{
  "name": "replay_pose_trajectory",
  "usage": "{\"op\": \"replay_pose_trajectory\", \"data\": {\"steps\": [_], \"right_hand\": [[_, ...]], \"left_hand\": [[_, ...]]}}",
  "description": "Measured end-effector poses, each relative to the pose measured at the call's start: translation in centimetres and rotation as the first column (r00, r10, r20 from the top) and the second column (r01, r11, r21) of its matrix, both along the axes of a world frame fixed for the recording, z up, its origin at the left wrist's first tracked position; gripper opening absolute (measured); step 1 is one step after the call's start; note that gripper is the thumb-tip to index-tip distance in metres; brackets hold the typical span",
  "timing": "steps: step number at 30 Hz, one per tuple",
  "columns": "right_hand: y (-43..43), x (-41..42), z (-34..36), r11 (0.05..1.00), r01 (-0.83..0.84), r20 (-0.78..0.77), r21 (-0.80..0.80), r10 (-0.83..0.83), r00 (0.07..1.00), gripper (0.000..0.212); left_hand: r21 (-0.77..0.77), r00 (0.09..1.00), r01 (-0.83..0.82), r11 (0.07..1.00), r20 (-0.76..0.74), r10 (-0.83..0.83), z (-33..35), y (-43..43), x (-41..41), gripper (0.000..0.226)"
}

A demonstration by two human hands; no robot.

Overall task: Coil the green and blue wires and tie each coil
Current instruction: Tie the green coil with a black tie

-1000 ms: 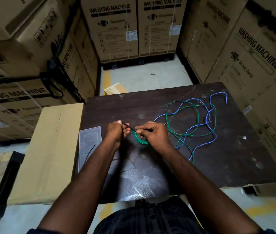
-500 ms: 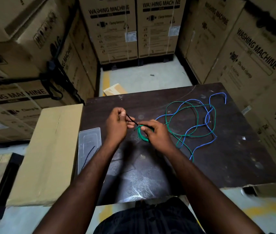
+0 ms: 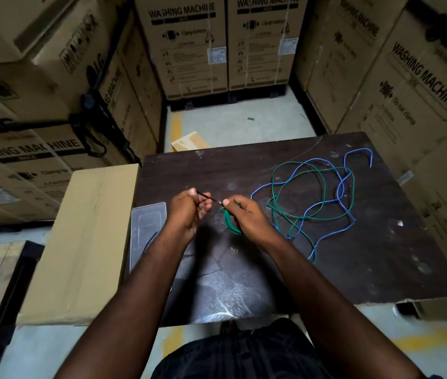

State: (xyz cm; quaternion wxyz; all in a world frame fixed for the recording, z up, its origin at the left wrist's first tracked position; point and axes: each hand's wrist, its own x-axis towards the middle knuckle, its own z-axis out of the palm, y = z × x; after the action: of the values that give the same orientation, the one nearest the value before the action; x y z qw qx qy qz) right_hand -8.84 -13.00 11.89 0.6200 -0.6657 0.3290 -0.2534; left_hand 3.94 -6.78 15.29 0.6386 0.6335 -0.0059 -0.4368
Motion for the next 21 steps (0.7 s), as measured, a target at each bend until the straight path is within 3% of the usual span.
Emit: {"op": "replay_pose_trajectory", "data": {"steps": [4, 6, 9, 11, 17, 21], "right_hand": [[0.0, 0.2, -0.1, 0.997, 0.047, 0.013, 0.054, -0.048, 0.999, 0.024], [-0.2, -0.2, -0.3, 0.999, 0.046, 0.008, 0.029, -0.046, 0.999, 0.024], [-0.6, -0.8, -0.1, 1.0, 0.012, 0.013, 0.005, -0.012, 1.0, 0.014], [-0.9, -0.9, 0.0, 1.0, -0.02, 0.015, -0.003, 0.02, 1.0, 0.013], [0.0, -1.5, -0.9, 0.997, -0.083, 0.008, -0.005, 0.083, 0.997, 0.016], [-0.2, -1.9, -1.8, 0.983, -0.085, -0.013, -0.164, 0.084, 0.996, 0.007]], "left_hand": [[-0.047, 0.976, -0.078, 0.996, -0.209, 0.066, 0.2, 0.0, -0.4, 0.03], [-0.068, 0.99, -0.049, 0.996, -0.137, 0.04, 0.8, -0.2, -0.9, 0.03], [-0.045, 0.993, 0.025, 0.999, 0.119, -0.019, 1.5, -0.4, -1.3, 0.03], [-0.053, 0.989, 0.035, 0.998, 0.143, -0.027, 1.6, -0.4, -1.1, 0.027], [-0.235, 0.956, -0.048, 0.971, -0.291, -0.023, 1.3, -0.4, -0.9, 0.03], [-0.255, 0.936, -0.051, 0.966, -0.349, -0.043, 0.8, -0.6, -1.4, 0.033]]}}
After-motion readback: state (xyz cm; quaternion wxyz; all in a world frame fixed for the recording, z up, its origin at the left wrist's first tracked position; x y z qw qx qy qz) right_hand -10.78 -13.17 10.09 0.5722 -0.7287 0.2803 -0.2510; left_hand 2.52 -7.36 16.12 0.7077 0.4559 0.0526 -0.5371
